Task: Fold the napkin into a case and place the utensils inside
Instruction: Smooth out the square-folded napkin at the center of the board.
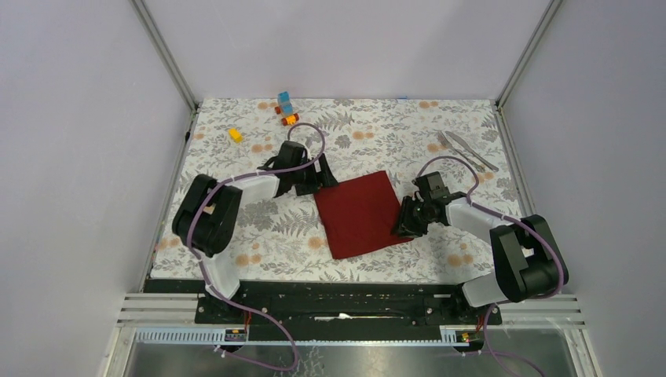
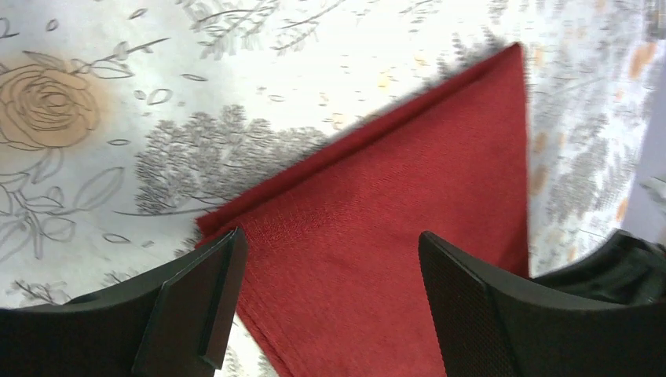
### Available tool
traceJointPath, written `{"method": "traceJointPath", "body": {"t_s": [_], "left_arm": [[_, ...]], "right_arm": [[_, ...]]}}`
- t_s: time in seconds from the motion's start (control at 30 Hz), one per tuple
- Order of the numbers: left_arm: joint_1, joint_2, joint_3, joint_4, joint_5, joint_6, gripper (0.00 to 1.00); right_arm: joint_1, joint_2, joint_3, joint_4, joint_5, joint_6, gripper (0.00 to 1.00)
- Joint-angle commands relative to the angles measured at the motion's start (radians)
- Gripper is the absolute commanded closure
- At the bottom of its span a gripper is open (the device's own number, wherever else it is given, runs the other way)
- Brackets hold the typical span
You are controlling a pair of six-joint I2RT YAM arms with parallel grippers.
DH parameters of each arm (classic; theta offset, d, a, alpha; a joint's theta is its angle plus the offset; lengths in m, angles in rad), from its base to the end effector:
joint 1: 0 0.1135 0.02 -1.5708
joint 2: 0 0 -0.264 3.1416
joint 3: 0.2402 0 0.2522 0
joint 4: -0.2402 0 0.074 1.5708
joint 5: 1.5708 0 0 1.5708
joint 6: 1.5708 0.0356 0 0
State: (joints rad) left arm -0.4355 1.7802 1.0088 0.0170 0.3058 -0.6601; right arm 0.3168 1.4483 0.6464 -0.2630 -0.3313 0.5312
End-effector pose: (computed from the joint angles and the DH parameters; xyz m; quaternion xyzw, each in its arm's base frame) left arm 0.3318 -0.1662 0.1700 -0.0416 0.9082 -0.3237 0.2621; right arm 0.2371 0.0899 0.1470 0.0612 0.9539 0.2471 0.1593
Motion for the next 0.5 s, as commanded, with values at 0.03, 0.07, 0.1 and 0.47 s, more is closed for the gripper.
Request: {"method": "traceJointPath", "body": {"t_s": [0.03, 0.07, 0.1, 0.47], "left_arm": [[0.014, 0.111, 0.066, 0.009, -0.029, 0.038, 0.14], [0.015, 0.130, 0.080, -0.002, -0.028, 0.045, 0.14], [0.015, 0.148, 0.096, -0.013, -0.040, 0.054, 0.14], [0.011, -0.046, 0.105, -0.063, 0.008, 0.085, 0.06]], "right_arm": [[-0.019, 0.035, -0.020, -0.006, 0.148, 0.022, 0.62], [-0.019, 0.044, -0.019, 0.000, 0.157, 0.027, 0.63], [-0.019, 0.055, -0.015, 0.001, 0.174, 0.030, 0.62], [-0.019, -0.037, 0.145, -0.054, 0.090, -0.100, 0.13]]}}
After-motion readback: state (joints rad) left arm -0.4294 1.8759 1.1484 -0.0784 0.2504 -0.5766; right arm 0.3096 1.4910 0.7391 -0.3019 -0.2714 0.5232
